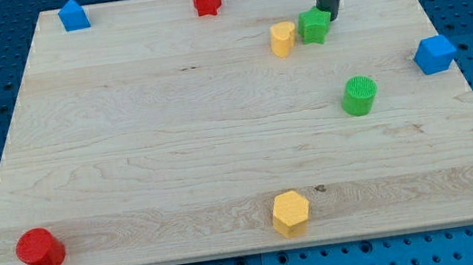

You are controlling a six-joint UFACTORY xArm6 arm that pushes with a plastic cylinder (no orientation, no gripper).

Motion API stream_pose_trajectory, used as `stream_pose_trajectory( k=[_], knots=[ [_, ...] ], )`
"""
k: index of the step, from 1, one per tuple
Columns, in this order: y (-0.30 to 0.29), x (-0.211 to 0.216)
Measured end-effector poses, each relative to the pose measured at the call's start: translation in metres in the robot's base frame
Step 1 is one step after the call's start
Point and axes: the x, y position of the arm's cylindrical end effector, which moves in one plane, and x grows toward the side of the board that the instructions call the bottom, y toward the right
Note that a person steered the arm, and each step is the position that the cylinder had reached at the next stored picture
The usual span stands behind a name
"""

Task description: Move the green circle slightly towards the green star

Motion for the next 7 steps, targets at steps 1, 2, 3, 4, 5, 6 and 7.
stream_pose_trajectory(
  k=[1,2,3,4,5,6,7],
  knots=[
    [0.008,0.000],
    [0.021,0.011],
    [0.018,0.045],
    [0.018,0.065],
    [-0.001,0.073],
    [-0.035,0.074],
    [-0.055,0.093]
  ],
)
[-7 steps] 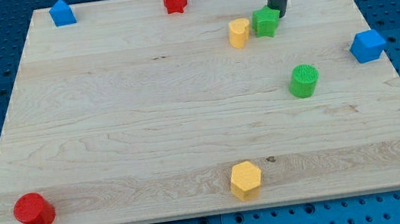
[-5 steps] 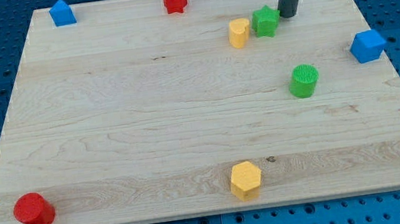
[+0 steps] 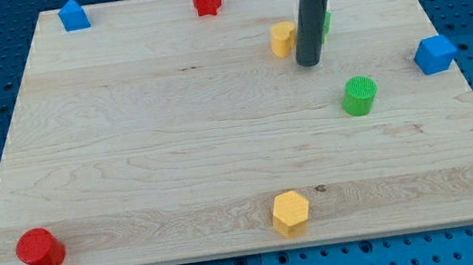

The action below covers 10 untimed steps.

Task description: Move the green circle slightly towards the green star

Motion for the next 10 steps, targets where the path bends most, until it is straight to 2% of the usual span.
stream_pose_trajectory(
  k=[3,4,6,8,10],
  knots=[
    [-0.005,0.103],
    [0.008,0.126],
    [0.010,0.129],
    [0.064,0.124],
    [0.067,0.101]
  ],
)
